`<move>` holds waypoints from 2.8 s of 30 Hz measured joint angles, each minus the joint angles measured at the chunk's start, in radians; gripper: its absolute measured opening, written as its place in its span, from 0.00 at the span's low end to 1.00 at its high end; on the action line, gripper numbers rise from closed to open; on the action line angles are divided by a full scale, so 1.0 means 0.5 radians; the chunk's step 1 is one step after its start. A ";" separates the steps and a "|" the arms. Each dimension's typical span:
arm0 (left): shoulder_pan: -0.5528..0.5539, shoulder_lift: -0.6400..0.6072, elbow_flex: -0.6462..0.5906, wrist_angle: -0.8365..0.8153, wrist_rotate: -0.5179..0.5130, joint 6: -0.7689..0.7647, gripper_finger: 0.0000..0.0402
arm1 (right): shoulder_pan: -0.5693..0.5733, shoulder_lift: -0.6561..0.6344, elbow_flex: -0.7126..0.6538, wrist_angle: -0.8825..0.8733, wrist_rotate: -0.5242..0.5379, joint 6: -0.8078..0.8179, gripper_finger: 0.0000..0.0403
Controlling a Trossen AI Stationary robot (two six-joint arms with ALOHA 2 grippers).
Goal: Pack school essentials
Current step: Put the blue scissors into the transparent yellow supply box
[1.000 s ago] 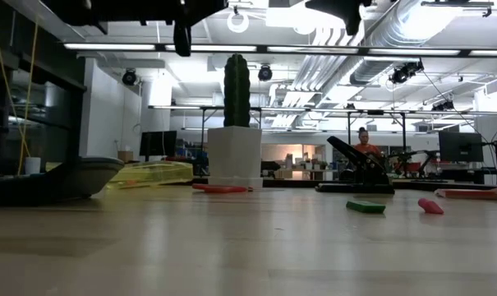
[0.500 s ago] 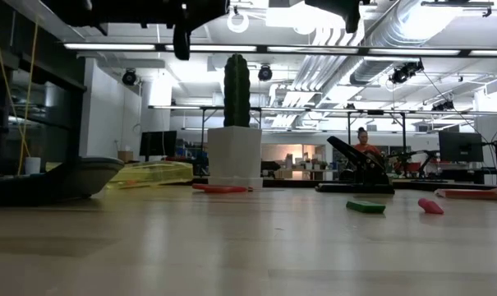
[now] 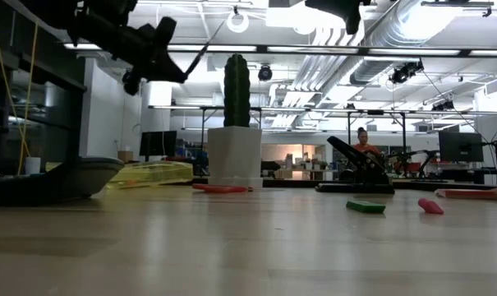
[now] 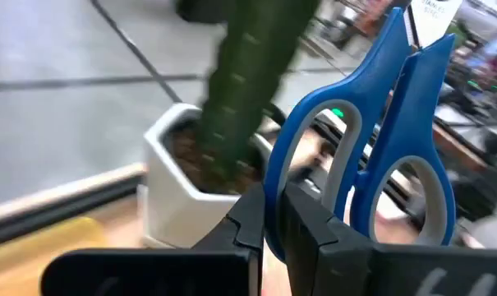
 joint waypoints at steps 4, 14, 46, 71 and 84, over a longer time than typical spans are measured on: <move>0.015 -0.046 -0.101 -0.155 -0.310 -0.058 0.02 | 0.000 0.000 0.000 -0.036 0.023 0.000 0.49; 0.017 0.118 -0.401 -0.431 -0.594 -0.380 0.02 | -0.002 0.001 0.001 -0.040 0.104 -0.001 0.49; 0.028 0.516 -0.474 -0.461 -0.502 -0.518 0.09 | 0.000 0.001 0.000 -0.057 0.127 0.000 0.49; 0.031 0.352 -0.146 -0.460 -0.467 -0.162 0.38 | 0.001 0.001 0.000 -0.057 0.104 0.004 0.49; 0.233 1.276 0.949 -1.017 -0.476 0.102 0.29 | 0.001 0.001 0.000 -0.070 0.088 0.059 0.49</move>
